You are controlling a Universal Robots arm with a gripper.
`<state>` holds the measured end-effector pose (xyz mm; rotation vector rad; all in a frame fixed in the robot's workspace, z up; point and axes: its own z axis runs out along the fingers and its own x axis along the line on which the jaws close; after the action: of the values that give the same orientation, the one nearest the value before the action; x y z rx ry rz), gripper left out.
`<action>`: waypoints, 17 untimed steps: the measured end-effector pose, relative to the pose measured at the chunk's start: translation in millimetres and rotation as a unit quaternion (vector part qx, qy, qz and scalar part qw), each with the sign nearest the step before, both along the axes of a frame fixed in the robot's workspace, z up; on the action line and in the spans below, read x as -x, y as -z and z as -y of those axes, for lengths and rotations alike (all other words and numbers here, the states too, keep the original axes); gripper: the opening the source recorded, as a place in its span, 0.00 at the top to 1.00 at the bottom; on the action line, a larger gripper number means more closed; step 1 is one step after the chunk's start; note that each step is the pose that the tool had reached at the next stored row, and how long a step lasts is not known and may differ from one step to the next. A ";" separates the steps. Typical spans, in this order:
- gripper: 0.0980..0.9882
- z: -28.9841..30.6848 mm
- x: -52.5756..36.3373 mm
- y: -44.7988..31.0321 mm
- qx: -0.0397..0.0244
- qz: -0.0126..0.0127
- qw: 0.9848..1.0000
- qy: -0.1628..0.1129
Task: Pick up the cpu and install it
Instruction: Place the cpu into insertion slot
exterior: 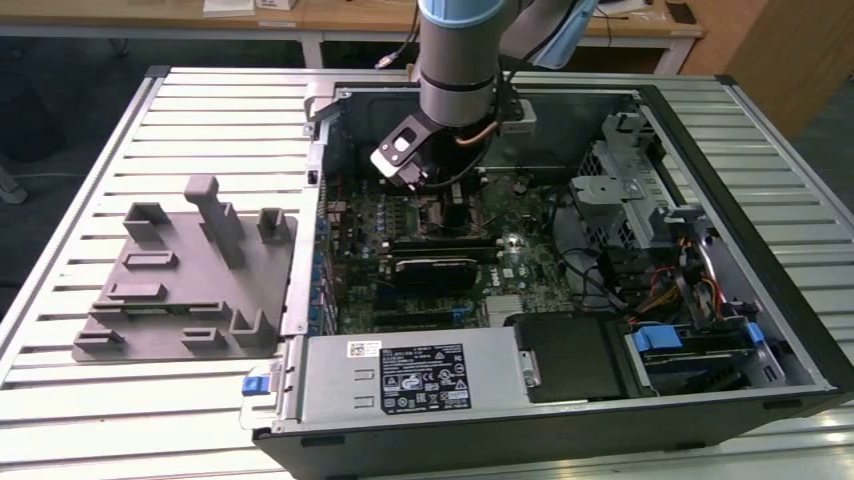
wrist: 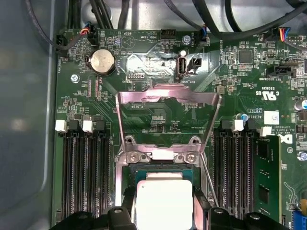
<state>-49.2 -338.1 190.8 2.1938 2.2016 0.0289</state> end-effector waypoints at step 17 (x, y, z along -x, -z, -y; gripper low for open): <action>0.42 0.2 0.2 2.5 0.000 0.000 1.000 0.005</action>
<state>-49.4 -338.3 188.3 2.2050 2.1903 0.0289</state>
